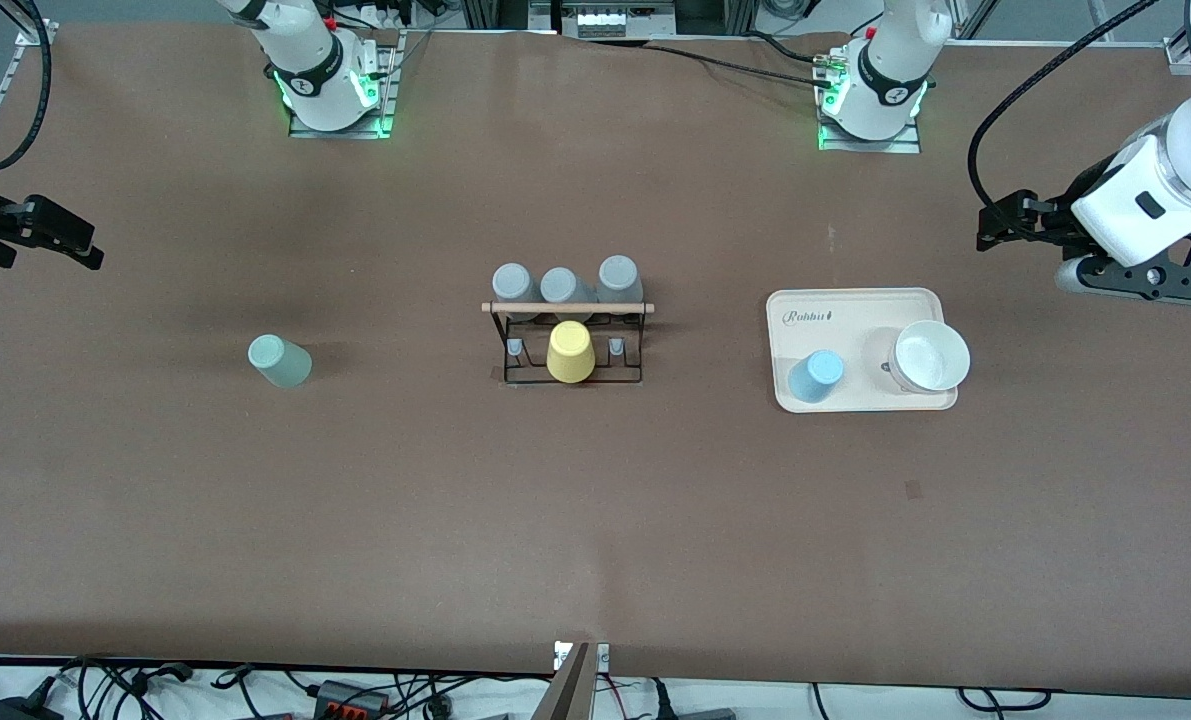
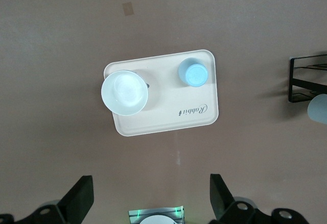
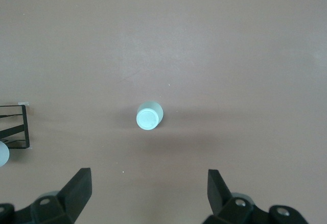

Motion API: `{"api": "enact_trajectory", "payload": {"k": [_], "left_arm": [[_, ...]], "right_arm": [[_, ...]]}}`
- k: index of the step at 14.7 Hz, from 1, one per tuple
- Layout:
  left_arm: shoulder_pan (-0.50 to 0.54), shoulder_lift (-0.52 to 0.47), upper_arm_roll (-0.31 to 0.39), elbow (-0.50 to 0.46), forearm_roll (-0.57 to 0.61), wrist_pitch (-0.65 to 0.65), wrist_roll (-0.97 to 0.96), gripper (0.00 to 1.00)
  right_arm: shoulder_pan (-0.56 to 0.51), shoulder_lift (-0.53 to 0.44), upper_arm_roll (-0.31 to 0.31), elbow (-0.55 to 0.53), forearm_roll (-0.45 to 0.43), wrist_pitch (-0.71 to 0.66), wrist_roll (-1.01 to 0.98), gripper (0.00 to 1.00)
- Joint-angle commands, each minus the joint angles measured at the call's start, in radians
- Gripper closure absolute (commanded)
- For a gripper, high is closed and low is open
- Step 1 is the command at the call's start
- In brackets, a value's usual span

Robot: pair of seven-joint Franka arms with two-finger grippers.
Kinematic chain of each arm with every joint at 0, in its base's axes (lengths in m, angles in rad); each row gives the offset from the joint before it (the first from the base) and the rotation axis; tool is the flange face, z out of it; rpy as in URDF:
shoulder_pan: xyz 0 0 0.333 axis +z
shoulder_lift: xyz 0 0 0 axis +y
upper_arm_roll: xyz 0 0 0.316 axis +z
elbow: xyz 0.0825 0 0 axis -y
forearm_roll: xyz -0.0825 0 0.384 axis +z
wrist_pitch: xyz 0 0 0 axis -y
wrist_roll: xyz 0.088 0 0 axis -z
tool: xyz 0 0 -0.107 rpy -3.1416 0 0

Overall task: Hang scattered cups on rack with three cups
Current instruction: 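Reach the left gripper to the pale blue cup on the tray and grasp it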

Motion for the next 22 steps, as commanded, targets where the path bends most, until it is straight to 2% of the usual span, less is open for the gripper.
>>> {"api": "enact_trajectory", "payload": {"k": [1, 10, 14, 17, 22], "left_arm": [[0.009, 0.001, -0.006, 0.001, 0.013, -0.002, 0.018, 0.00], [0.003, 0.053, -0.008, 0.011, 0.011, -0.022, 0.019, 0.00], [-0.028, 0.223, -0.013, 0.013, 0.011, -0.019, 0.018, 0.00], [-0.068, 0.398, -0.013, 0.027, 0.002, 0.006, 0.015, 0.00], [-0.094, 0.521, -0.013, 0.033, -0.075, 0.127, 0.013, 0.00]], "right_arm": [[0.000, -0.023, 0.001, -0.016, 0.000, -0.005, 0.002, 0.00], [0.002, -0.015, 0.002, -0.016, 0.000, 0.004, 0.005, 0.00], [0.000, -0.014, 0.001, -0.012, 0.008, 0.010, 0.007, 0.00], [0.000, -0.014, 0.001, -0.012, 0.006, 0.010, 0.005, 0.00], [0.000, -0.008, -0.001, -0.007, 0.012, 0.013, 0.007, 0.00]]}}
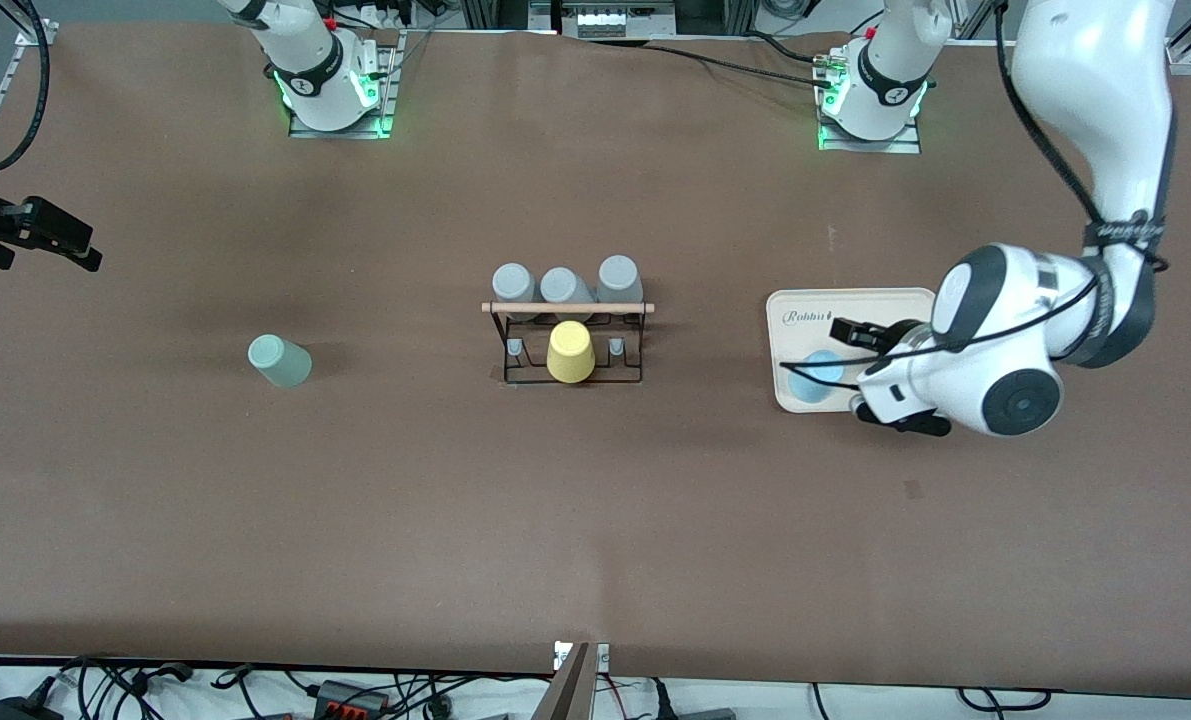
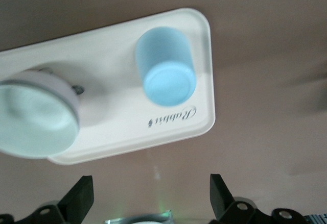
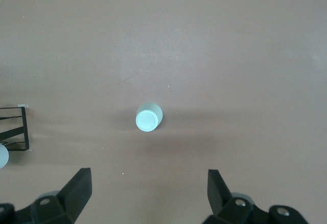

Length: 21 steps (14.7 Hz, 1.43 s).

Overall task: Hang scattered cups on rack with three cups
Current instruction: 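Reach the left gripper to the pale blue cup on the tray and grasp it, then carry the blue cup with the left gripper onto the rack beside the yellow cup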

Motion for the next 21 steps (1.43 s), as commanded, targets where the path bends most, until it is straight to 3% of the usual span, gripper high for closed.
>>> {"api": "enact_trajectory", "payload": {"k": [1, 8, 16, 19, 21], "left_arm": [[-0.005, 0.048, -0.002, 0.030, -0.020, 0.016, 0.009, 0.00], [-0.049, 0.059, -0.002, -0.071, -0.009, 0.243, 0.008, 0.00], [-0.032, 0.055, 0.002, -0.171, -0.009, 0.343, 0.008, 0.00], [-0.019, 0.052, 0.000, -0.169, -0.014, 0.330, 0.009, 0.50], [-0.017, 0.046, -0.001, -0.150, -0.021, 0.301, 0.009, 0.68]], "right_arm": [[-0.001, -0.001, 0.001, -0.007, 0.012, 0.009, 0.006, 0.00], [0.000, 0.004, -0.001, -0.005, 0.015, 0.010, 0.004, 0.00], [-0.009, 0.024, -0.004, -0.010, 0.017, 0.030, 0.004, 0.00], [-0.003, 0.021, -0.004, -0.022, 0.015, 0.055, 0.001, 0.00], [-0.004, 0.005, -0.004, -0.045, 0.015, 0.062, 0.001, 0.00]]}}
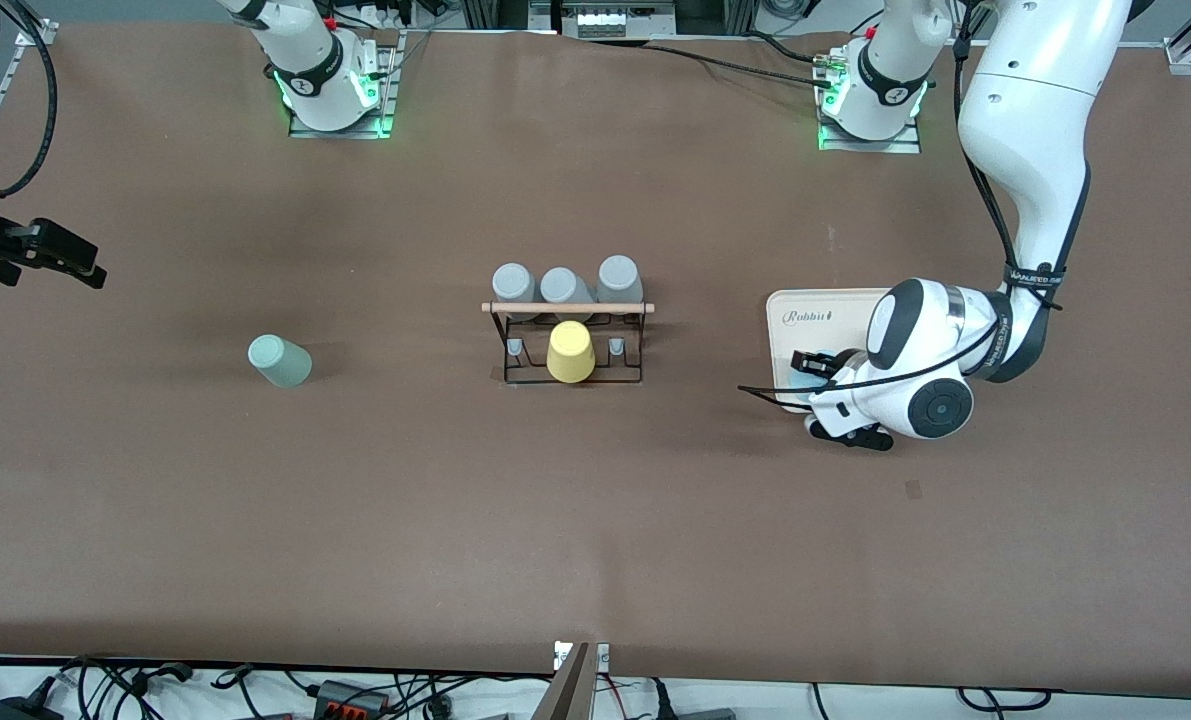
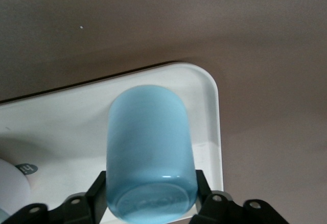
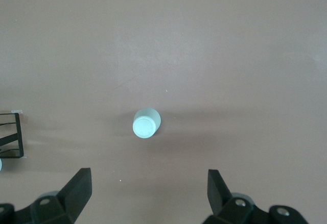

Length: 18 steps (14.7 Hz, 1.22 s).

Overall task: Hang scattered cups on rack with three cups
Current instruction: 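Carry the blue cup with the left gripper onto the rack beside the yellow cup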

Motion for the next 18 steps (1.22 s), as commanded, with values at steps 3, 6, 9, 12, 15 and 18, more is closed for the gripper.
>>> {"api": "enact_trajectory", "payload": {"k": [3, 6, 9, 12, 15, 18], "left_arm": [[0.001, -0.039, -0.004, 0.076, -0.013, -0.099, -0.031, 0.73], [-0.013, -0.042, -0.050, 0.232, -0.097, -0.242, -0.120, 0.77], [-0.023, -0.042, -0.099, 0.312, -0.197, -0.282, -0.212, 0.82], [-0.083, -0.031, -0.161, 0.355, -0.205, -0.256, -0.472, 0.93], [-0.152, 0.010, -0.162, 0.430, -0.206, -0.196, -0.614, 0.97], [-0.189, 0.018, -0.162, 0.441, -0.206, -0.176, -0.645, 0.97]], "right_arm": [[-0.001, -0.031, 0.000, -0.044, 0.015, 0.034, 0.001, 0.00], [0.000, -0.045, 0.000, -0.062, 0.015, 0.043, 0.001, 0.00], [0.002, -0.071, 0.000, -0.102, 0.013, 0.060, 0.001, 0.00], [0.002, -0.092, 0.000, -0.139, 0.013, 0.090, -0.001, 0.00], [0.002, -0.089, 0.000, -0.138, 0.013, 0.089, -0.001, 0.00], [0.000, -0.077, 0.002, -0.125, 0.016, 0.084, 0.005, 0.00]]}}
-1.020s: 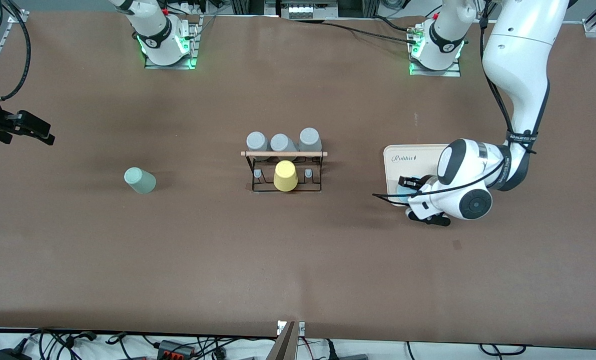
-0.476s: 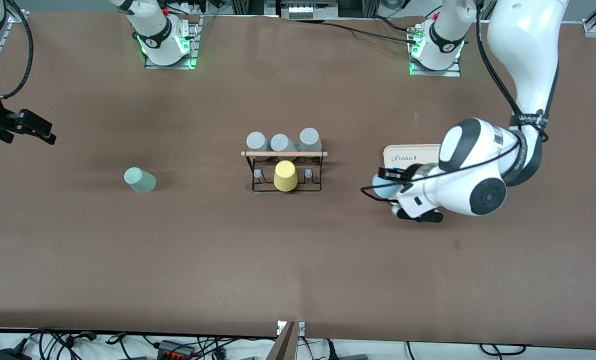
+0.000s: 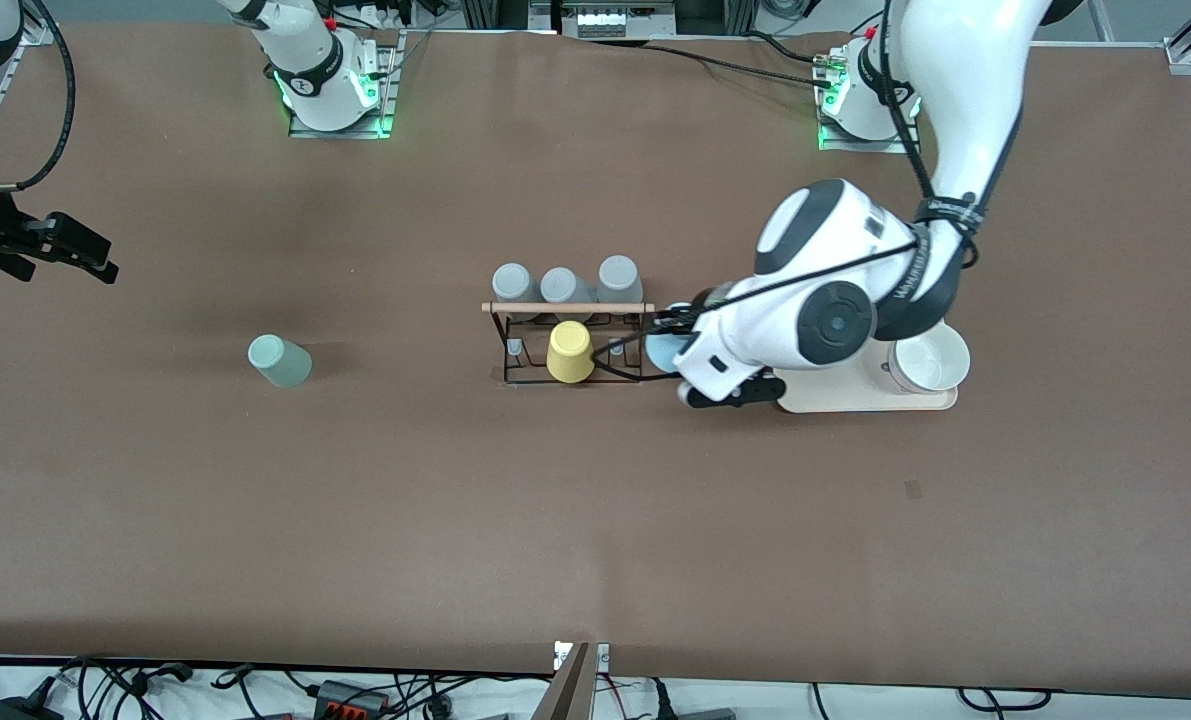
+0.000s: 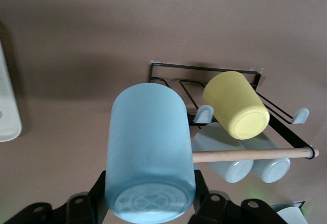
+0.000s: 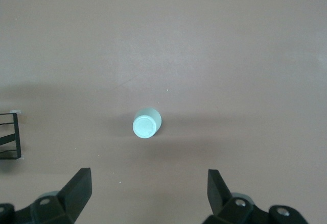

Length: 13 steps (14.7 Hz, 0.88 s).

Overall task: Hang scattered cups on rack with three cups
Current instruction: 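Carry the blue cup with the left gripper onto the rack beside the yellow cup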

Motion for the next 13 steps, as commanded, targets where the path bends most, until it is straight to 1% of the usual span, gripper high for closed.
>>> {"api": "enact_trajectory", "payload": {"k": [1, 2, 4, 9, 11, 13], "left_arm": [[-0.012, 0.041, -0.001, 0.051, -0.015, 0.033, -0.028, 0.97], [-0.013, 0.042, -0.001, 0.051, -0.015, 0.072, -0.030, 0.97], [-0.035, 0.057, 0.001, 0.051, -0.059, 0.106, -0.065, 0.97], [-0.049, 0.070, 0.001, 0.048, -0.067, 0.107, -0.086, 0.97], [-0.075, 0.080, 0.001, 0.046, -0.064, 0.109, -0.094, 0.97], [-0.076, 0.106, 0.001, 0.046, -0.064, 0.110, -0.091, 0.96]], "right_arm": [[-0.006, -0.011, 0.000, -0.013, 0.016, 0.012, 0.002, 0.00], [-0.006, -0.010, 0.000, -0.010, 0.016, 0.011, 0.001, 0.00], [-0.006, -0.008, 0.000, -0.008, 0.016, 0.011, 0.001, 0.00], [-0.003, 0.004, 0.000, -0.007, 0.016, 0.011, 0.001, 0.00], [-0.003, 0.004, 0.000, -0.007, 0.016, 0.011, 0.002, 0.00], [-0.003, 0.006, 0.000, -0.008, 0.016, 0.011, 0.002, 0.00]]}}
